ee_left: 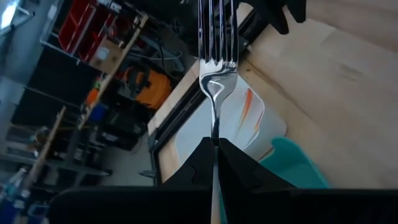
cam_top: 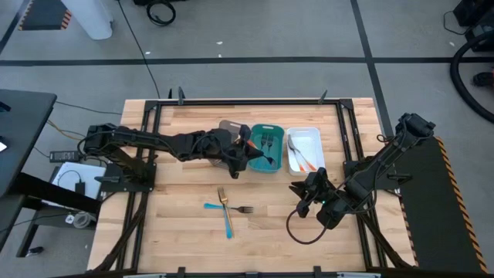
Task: Sort silverware by color (type)
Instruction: Put the orange fork into the white bin
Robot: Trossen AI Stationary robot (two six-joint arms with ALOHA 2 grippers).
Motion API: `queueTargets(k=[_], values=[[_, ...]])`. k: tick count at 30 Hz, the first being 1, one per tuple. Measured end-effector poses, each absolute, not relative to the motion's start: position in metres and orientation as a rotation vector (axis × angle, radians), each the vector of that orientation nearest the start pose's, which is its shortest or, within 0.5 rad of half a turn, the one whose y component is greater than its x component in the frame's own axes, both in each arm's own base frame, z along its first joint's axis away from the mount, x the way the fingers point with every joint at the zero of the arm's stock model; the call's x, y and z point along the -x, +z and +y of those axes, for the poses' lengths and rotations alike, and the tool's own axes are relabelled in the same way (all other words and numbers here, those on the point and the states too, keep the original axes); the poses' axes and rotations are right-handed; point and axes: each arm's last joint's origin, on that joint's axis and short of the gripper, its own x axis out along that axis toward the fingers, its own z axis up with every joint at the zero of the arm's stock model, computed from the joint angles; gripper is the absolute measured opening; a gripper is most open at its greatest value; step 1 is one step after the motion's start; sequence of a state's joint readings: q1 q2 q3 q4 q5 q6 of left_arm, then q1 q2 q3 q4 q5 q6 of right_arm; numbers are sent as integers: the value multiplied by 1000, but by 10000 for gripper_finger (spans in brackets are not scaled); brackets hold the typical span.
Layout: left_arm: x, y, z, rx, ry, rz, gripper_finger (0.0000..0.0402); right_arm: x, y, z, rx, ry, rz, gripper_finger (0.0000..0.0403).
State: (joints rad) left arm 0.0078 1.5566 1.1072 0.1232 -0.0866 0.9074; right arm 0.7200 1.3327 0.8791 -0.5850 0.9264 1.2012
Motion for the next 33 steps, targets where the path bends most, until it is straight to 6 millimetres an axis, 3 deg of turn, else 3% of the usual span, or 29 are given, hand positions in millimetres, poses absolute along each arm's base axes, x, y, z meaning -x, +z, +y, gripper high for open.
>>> queueTargets(k=[33], values=[[-355, 286, 6, -1009, -71, 331, 17, -203, 234, 146, -324, -551, 434, 79]])
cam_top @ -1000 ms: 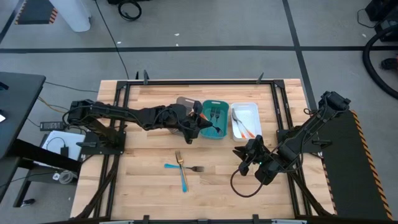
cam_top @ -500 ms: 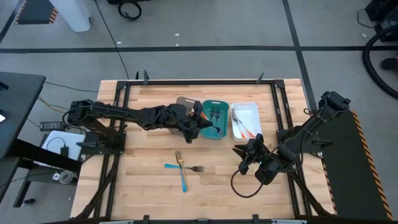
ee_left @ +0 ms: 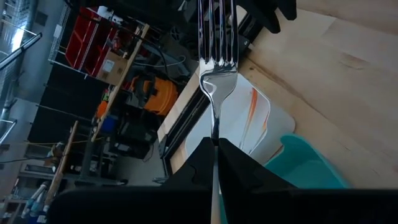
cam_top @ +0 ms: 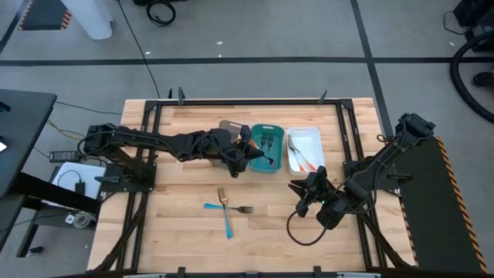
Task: Sort silverware by color (type)
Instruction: Put the orange fork into the white bin
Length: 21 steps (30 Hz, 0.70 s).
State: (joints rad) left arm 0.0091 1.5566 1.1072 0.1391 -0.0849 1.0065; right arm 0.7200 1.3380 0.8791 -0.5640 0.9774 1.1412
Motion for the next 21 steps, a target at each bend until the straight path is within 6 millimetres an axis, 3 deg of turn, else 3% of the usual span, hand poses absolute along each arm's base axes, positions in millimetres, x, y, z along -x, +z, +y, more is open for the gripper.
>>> queueTargets(k=[21], values=[[-357, 293, 7, -1290, -64, 258, 17, -203, 234, 146, -322, -544, 442, 79]])
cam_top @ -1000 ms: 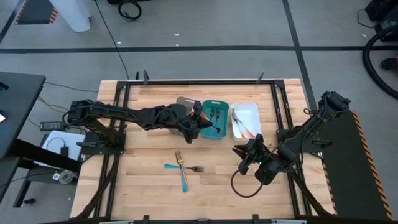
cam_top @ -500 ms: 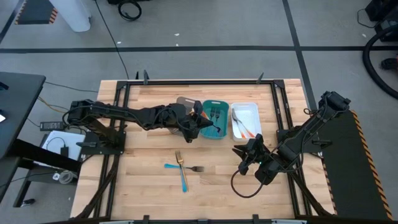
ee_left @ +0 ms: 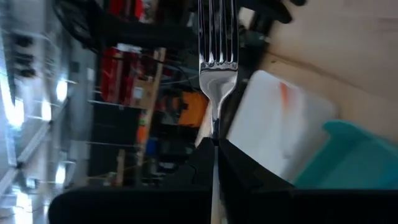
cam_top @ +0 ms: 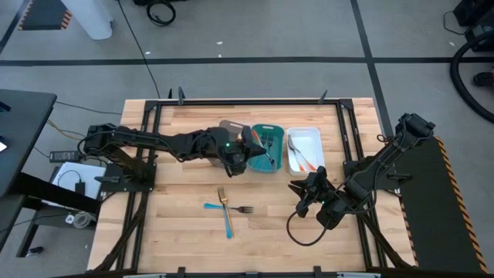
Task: Sort silverware by color (type)
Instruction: Put the orange fork into the white bin
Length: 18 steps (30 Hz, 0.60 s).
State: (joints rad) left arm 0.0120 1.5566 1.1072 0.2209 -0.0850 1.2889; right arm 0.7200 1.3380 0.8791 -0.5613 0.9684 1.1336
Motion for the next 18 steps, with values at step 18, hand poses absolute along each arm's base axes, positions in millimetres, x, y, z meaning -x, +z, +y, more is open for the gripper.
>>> queueTargets(k=[18], values=[[-357, 324, 40, -1370, 220, 50, 17, -203, 234, 147, -319, -543, 444, 79]])
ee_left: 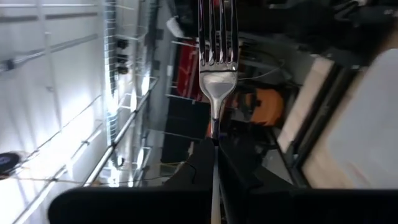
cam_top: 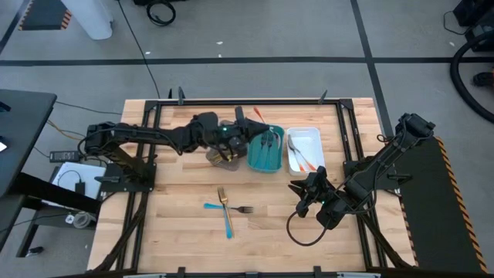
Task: Sort silverware by color (type)
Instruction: Put the orange fork into the white bin
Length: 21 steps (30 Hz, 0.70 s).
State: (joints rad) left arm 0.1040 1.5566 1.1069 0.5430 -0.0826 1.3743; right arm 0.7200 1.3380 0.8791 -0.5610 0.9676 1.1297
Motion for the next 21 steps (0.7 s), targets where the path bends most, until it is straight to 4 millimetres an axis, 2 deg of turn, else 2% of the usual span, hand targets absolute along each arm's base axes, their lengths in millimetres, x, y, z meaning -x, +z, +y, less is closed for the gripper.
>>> queueTargets(k=[7, 15, 21], values=[[-356, 337, 40, -1391, 301, -28, 17, -204, 234, 147, -317, -539, 442, 79], [-362, 361, 47, -1321, 147, 85, 17, -204, 235, 148, -330, -532, 440, 79], [-361, 364, 53, -1290, 66, 94, 17, -204, 234, 148, -338, -523, 452, 79]])
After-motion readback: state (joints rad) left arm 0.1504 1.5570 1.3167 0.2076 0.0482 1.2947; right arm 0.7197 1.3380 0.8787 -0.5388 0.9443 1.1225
